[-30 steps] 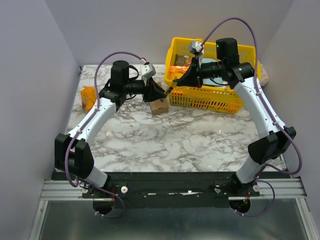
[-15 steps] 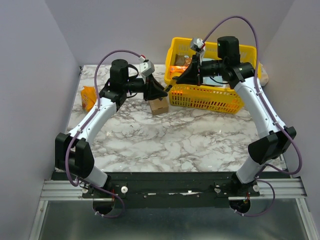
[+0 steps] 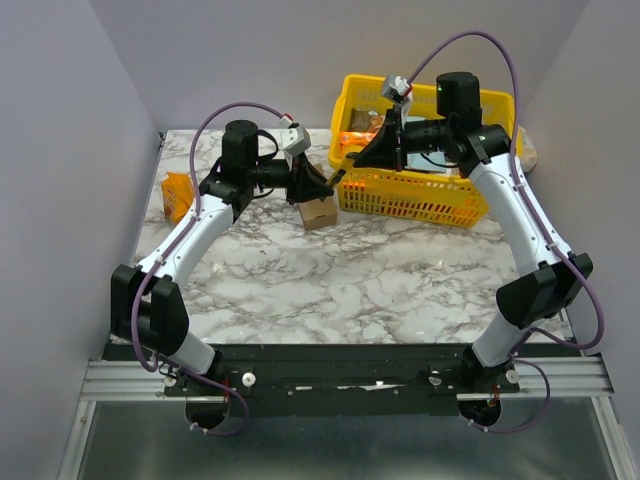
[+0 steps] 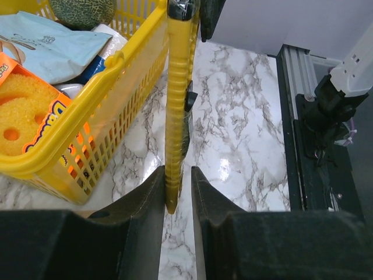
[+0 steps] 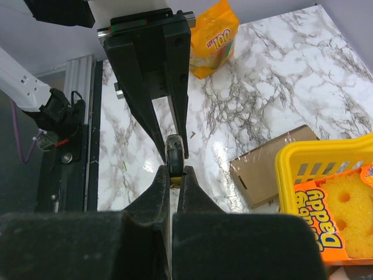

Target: Unpack the express box

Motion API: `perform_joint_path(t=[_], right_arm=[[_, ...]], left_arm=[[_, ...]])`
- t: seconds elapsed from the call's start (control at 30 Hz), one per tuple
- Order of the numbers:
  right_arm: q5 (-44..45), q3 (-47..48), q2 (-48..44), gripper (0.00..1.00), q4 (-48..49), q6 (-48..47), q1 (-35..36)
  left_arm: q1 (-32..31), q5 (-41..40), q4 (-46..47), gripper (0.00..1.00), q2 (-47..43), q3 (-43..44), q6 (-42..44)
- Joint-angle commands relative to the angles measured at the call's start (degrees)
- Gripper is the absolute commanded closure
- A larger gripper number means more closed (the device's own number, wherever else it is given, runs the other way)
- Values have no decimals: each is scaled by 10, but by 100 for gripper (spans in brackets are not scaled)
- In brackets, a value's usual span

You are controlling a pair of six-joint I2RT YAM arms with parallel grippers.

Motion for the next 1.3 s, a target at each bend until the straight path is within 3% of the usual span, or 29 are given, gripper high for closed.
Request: perform_joint_path(t=[0.0, 0.27, 0.37, 0.4, 0.47, 0.5, 0.53, 0.6, 0.63, 0.9, 1.27], right_arm=[[-20, 7, -8, 99, 15, 6, -4], [-28, 11, -4, 99, 17, 6, -5], [-29, 6, -5, 99, 16, 7, -6], [-29, 5, -6, 95, 15, 5, -6], [-22, 3, -8, 77, 5, -7, -7], [-20, 2, -12, 59, -1, -15, -9], [-8, 3, -14, 50, -8, -23, -11], [-7, 13, -13, 36, -60, -89, -12], [-10, 19, -11, 34, -85, -116, -13], [-36, 61, 24, 33, -164, -167, -7], [-33, 69, 38, 37, -161, -177, 19]], left_arm=[[3, 4, -6, 73, 8, 2, 6], [9, 19, -8, 79, 22, 5, 8], [11, 26, -3, 93, 24, 5, 6], [11, 27, -1, 100, 24, 6, 4], [12, 30, -2, 100, 22, 8, 3], [12, 31, -8, 100, 20, 14, 9], [12, 31, -19, 100, 19, 17, 22], [12, 30, -68, 100, 18, 36, 74], [12, 29, -81, 100, 17, 40, 88], [-5, 19, -144, 100, 29, 73, 159], [-18, 14, -82, 100, 57, 93, 87]])
